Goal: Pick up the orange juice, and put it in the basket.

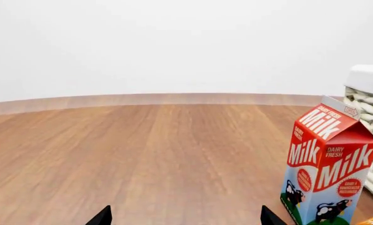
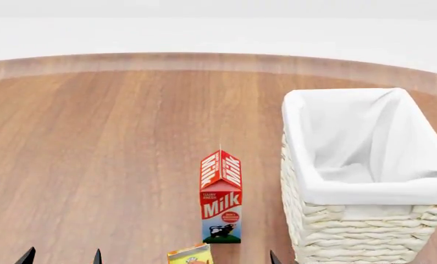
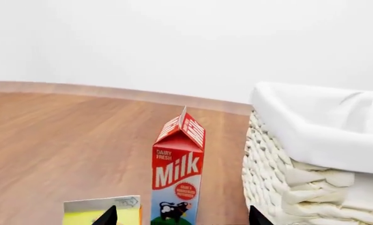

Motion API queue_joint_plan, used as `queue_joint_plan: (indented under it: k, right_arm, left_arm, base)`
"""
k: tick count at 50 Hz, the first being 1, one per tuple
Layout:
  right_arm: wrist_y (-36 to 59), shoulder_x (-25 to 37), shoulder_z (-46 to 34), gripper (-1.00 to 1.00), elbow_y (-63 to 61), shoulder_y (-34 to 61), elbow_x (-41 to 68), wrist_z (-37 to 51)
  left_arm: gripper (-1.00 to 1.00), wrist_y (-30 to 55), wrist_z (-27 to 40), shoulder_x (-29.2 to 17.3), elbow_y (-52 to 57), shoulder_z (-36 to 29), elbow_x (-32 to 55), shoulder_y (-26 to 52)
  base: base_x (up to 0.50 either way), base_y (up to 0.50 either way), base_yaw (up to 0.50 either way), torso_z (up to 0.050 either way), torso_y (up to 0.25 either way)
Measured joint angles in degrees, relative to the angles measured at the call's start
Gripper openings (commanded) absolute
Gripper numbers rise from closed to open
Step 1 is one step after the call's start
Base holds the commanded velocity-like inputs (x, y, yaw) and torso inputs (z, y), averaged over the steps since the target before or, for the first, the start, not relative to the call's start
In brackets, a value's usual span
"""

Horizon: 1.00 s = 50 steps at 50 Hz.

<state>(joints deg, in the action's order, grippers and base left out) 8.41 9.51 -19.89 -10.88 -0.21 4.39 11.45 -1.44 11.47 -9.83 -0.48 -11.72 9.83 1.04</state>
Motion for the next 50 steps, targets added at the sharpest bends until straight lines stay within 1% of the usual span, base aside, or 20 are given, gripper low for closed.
queue_joint_plan:
  k: [18, 50]
  right_arm:
    - [-0.7, -0.5, -3.6, 1.0, 1.2, -0.1, -1.2, 0.2]
    - [-4.6, -2.0, -7.3, 1.0, 8.6, 1.9, -1.5, 1.3]
  left_arm:
    - [1.0, -0.1, 0.5, -0.5, 0.0, -0.6, 0.5, 0.1]
    - [1.0, -0.4, 1.4, -1.2, -0.1, -1.5, 1.2, 0.3]
  base:
    - [0.0, 0.0, 0.0, 0.0, 0.0]
    - [0.0, 0.0, 0.0, 0.0, 0.0]
